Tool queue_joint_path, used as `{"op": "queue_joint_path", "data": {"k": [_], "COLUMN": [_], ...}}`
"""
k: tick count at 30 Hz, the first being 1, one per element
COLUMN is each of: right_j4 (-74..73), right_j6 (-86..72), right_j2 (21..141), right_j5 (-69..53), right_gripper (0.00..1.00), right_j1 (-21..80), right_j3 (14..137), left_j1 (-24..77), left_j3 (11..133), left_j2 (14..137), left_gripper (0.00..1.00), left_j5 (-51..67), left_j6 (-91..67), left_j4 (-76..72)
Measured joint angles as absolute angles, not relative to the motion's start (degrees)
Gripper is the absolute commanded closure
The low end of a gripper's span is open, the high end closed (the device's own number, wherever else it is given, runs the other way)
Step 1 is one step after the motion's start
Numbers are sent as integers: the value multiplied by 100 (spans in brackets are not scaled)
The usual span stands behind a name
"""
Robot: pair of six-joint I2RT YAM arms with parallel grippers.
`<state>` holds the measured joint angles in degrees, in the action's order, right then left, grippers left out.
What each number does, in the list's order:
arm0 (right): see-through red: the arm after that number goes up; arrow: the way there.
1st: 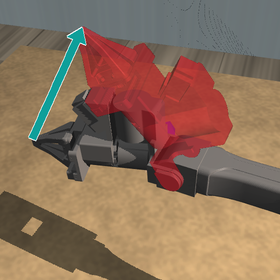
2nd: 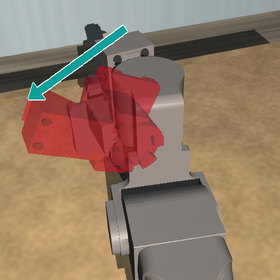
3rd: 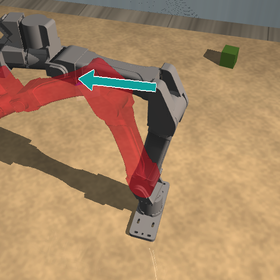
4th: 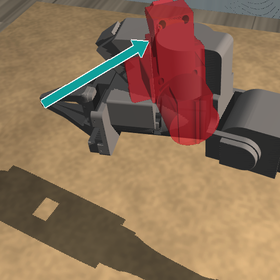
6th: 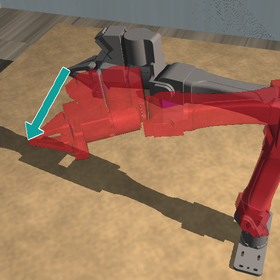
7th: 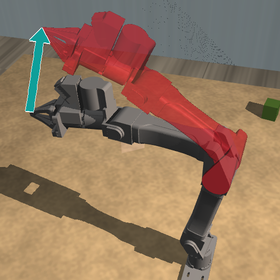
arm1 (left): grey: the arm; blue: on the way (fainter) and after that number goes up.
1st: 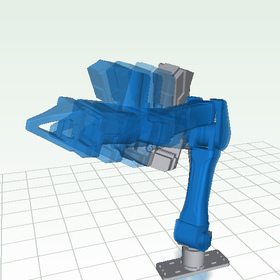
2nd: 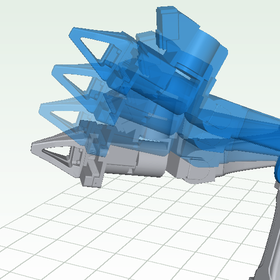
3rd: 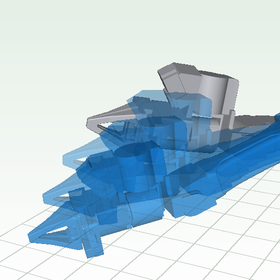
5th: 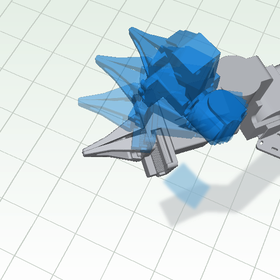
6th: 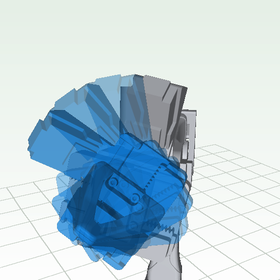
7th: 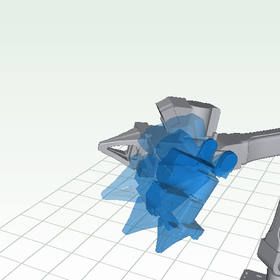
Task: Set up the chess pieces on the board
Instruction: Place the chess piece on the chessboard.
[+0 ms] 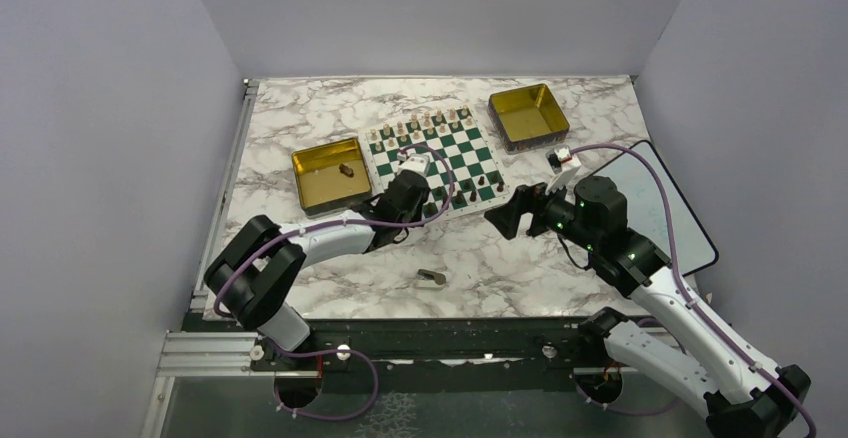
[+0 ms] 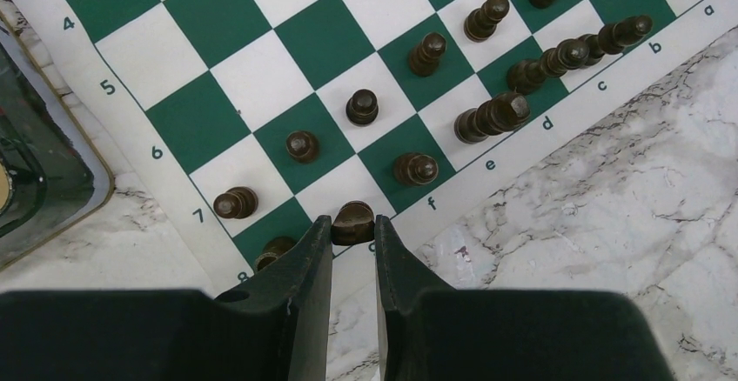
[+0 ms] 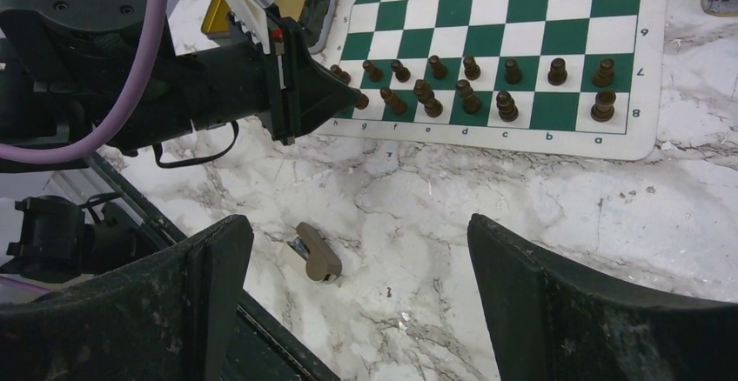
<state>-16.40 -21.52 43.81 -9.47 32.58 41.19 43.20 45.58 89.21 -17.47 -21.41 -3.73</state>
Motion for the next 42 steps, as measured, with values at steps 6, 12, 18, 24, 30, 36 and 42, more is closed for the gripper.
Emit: {"op": "queue_joint_path", "data": {"k": [6, 12, 18, 24, 30, 36, 42], "right_j4": [-1643, -1643, -1647, -1660, -1667, -1669, -1669], "right_j6": [-2141, -2139, -2139, -2139, -2139, -2137, -2139], "right_j2": [4381, 4379, 4348, 4309, 4283, 4263, 4261], "right_j5": [-947, -945, -945, -943, -937, -921, -915], "right_gripper": [1, 1, 1, 1, 0, 0, 0], "right_j1": [3258, 3258, 3258, 3258, 3258, 3258, 3258], "right_j3": [4119, 4119, 4119, 4119, 4119, 4119, 4119], "left_j1": [4333, 4338, 4338, 4338, 4346, 4359, 4364], "left_j3": [4547, 4541, 4541, 4541, 4541, 4541, 4541], "left_j2": [9026, 9059, 9109, 9212, 9275, 9358, 9365], "left_gripper": [82, 82, 81, 78, 71, 63, 59], "left_j5": [-1763, -1791, -1850, -1855, -1861, -1863, -1863], "left_j6": [-2141, -2139, -2137, -2137, -2115, -2097, -2097], "left_j4": [-401, -425, -475, -506, -532, -526, -489]}}
